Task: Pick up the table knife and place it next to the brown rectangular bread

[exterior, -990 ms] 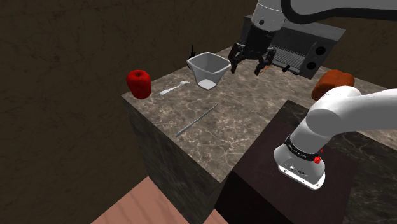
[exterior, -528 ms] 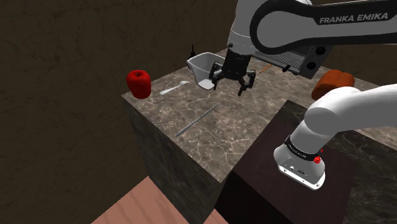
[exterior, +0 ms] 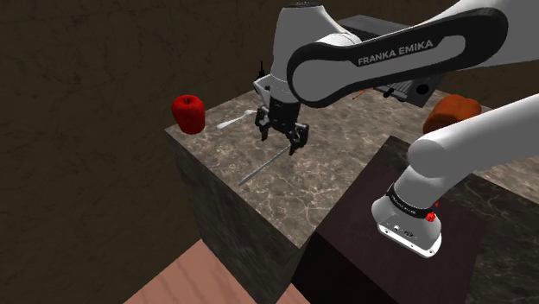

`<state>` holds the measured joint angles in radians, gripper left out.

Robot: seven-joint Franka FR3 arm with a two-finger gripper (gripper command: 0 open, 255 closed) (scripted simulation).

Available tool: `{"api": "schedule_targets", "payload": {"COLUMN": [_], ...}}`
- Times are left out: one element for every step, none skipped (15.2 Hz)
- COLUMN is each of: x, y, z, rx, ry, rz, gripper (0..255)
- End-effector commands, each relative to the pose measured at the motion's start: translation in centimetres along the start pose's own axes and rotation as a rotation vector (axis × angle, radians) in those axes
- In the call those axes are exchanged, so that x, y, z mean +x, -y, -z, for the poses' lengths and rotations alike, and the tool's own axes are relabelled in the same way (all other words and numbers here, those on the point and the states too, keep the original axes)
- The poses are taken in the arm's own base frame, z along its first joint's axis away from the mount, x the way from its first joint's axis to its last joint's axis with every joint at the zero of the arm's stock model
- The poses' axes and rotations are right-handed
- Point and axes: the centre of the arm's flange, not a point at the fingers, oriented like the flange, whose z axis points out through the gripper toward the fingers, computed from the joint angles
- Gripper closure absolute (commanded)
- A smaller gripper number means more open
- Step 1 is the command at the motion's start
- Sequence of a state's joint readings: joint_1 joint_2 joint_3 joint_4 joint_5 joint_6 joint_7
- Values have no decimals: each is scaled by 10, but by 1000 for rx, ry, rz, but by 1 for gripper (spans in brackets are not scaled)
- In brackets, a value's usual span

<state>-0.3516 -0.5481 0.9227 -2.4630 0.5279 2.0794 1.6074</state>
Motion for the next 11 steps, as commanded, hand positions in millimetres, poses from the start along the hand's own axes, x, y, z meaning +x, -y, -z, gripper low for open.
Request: {"api": "schedule_targets", "payload": {"x": [-13,-17,-17,-17,-17,-18,-18,-18,-18,-18,-18], "y": [18,25,25,25,25,25,25,25,25,25,25], "z": [-16,-22,-27,-33,-38,-43,-48,-54,-59,-62,-62], "rx": [-8,-12,-12,-12,-12,-12,-12,-12,-12,-12,-12], "ry": [12,15,15,15,15,15,15,15,15,15,15], "rz": [-102,-138,-138,-138,-138,-138,-138,-138,-138,-138,-138], "gripper": [0,0,0,0,0,0,0,0,0,0,0]}}
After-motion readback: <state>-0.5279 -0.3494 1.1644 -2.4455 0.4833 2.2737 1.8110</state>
